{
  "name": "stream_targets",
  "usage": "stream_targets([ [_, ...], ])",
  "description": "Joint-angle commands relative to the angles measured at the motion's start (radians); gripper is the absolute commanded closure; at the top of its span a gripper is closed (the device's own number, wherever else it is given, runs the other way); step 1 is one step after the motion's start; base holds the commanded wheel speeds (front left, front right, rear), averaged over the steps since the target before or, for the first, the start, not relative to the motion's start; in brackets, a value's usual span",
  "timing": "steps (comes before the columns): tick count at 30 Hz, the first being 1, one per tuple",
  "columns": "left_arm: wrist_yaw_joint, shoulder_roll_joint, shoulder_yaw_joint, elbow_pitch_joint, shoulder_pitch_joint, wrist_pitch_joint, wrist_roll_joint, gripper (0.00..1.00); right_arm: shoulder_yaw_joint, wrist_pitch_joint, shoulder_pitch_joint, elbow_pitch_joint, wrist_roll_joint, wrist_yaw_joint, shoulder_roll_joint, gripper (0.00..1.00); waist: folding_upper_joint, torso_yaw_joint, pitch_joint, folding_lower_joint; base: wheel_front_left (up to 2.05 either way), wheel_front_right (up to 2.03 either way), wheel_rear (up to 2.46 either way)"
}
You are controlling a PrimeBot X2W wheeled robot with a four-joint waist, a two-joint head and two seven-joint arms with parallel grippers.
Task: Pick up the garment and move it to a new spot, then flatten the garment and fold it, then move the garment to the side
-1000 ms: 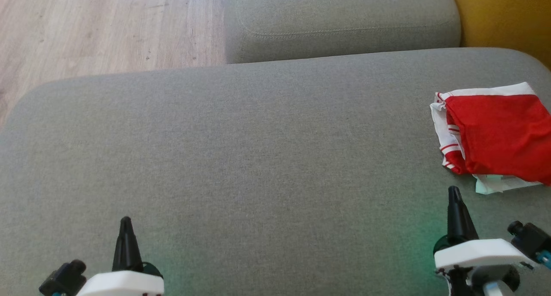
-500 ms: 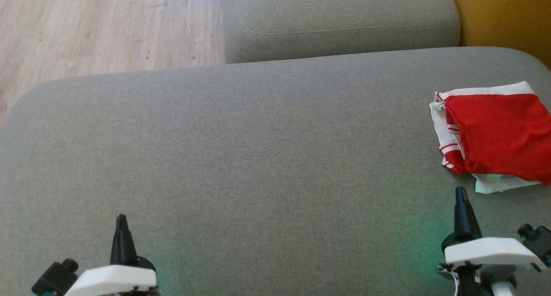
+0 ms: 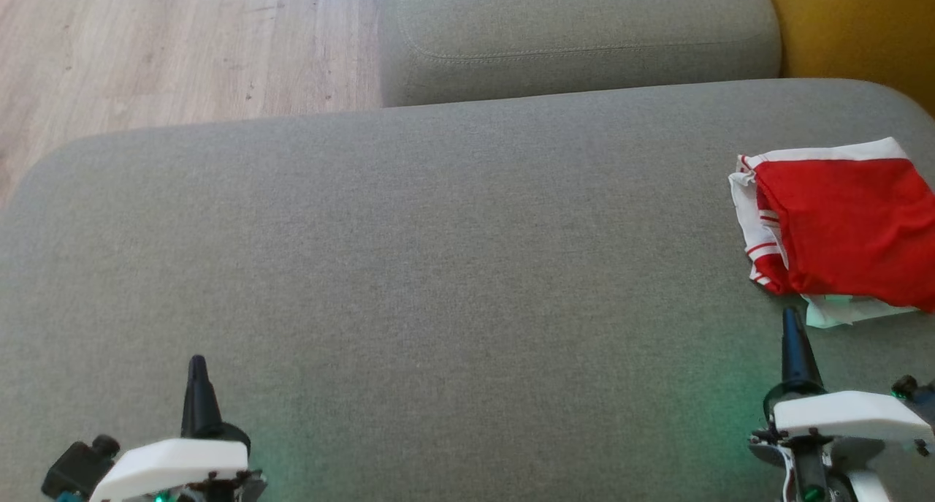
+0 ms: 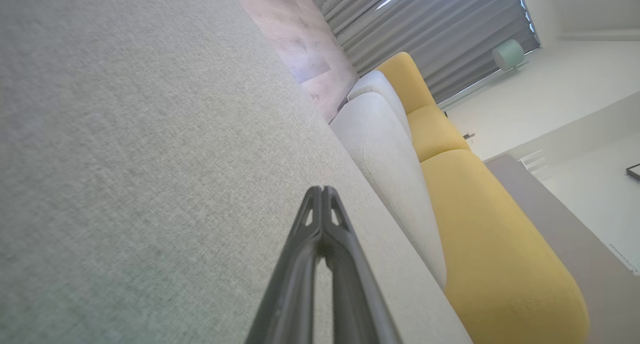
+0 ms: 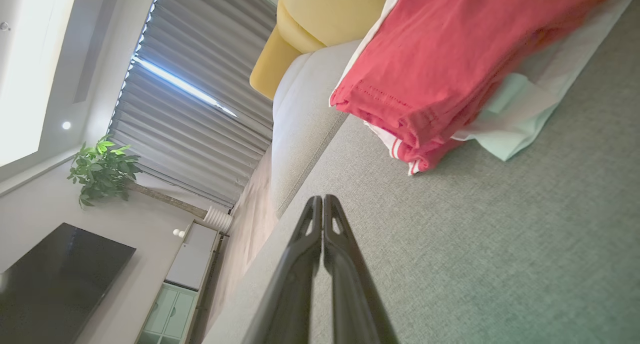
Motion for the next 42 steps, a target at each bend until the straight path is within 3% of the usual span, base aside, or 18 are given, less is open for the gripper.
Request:
stream_targets([
  [1, -0.007, 0.004, 0.03, -0.036, -0.05, 0.008, -0.028, 1.0, 0.007, 0.008, -0.051, -0.037, 0.033, -0.001, -0.015, 1.0, 0.0, 0.0, 0.0, 0.0, 0.0, 0.0, 0.0],
  [42, -0.02, 0.007, 0.09, -0.054, -0.093, 0.123, -0.418, 1.0, -0.046, 0.125, -0.083, -0.064, 0.453, -0.001, -0.016, 1.0, 0.0, -0.004, 0.004, 0.0, 0.0, 0.0, 0.0],
])
